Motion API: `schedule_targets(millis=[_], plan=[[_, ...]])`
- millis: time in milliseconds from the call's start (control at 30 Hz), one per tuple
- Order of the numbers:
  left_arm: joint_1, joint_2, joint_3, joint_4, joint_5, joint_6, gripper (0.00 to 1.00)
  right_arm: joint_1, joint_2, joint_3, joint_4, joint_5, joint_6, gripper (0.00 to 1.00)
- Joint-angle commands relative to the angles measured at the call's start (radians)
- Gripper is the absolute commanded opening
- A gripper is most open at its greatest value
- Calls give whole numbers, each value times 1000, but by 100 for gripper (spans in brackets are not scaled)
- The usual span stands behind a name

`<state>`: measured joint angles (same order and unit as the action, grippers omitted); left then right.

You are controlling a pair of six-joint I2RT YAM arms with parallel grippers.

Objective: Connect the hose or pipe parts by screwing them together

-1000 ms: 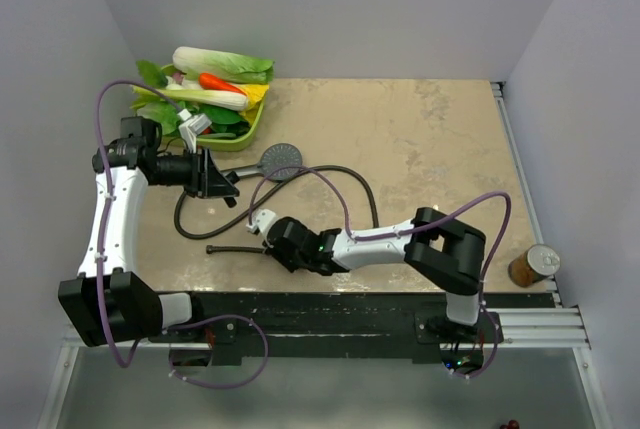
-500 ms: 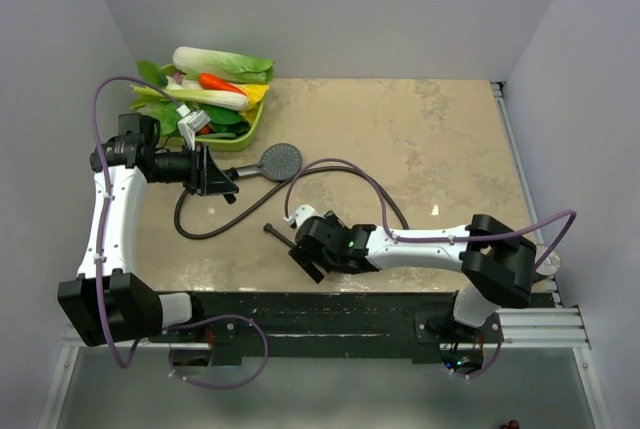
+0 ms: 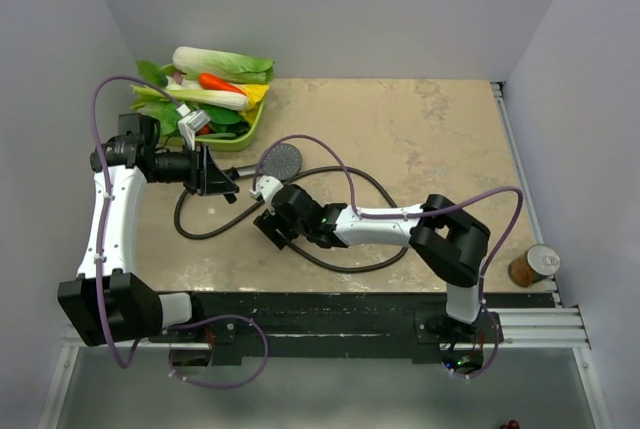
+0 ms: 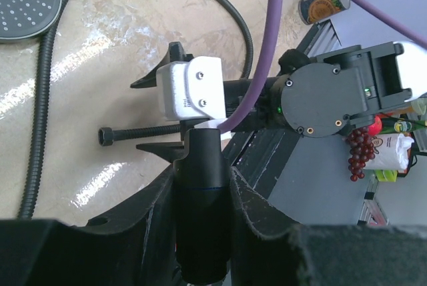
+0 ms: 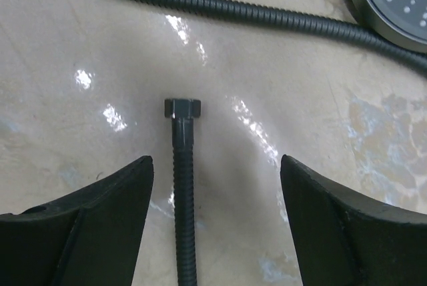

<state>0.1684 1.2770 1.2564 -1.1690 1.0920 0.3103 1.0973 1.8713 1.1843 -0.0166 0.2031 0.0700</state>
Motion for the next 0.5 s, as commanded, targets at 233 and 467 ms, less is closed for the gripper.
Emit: schedule_targets(millis=[233, 467], plan=[[10, -8, 21, 12, 59, 27, 0, -4, 32, -20, 260, -108, -27, 75], [14, -8, 21, 12, 54, 26, 0, -5, 87, -20, 297, -111, 11, 66]])
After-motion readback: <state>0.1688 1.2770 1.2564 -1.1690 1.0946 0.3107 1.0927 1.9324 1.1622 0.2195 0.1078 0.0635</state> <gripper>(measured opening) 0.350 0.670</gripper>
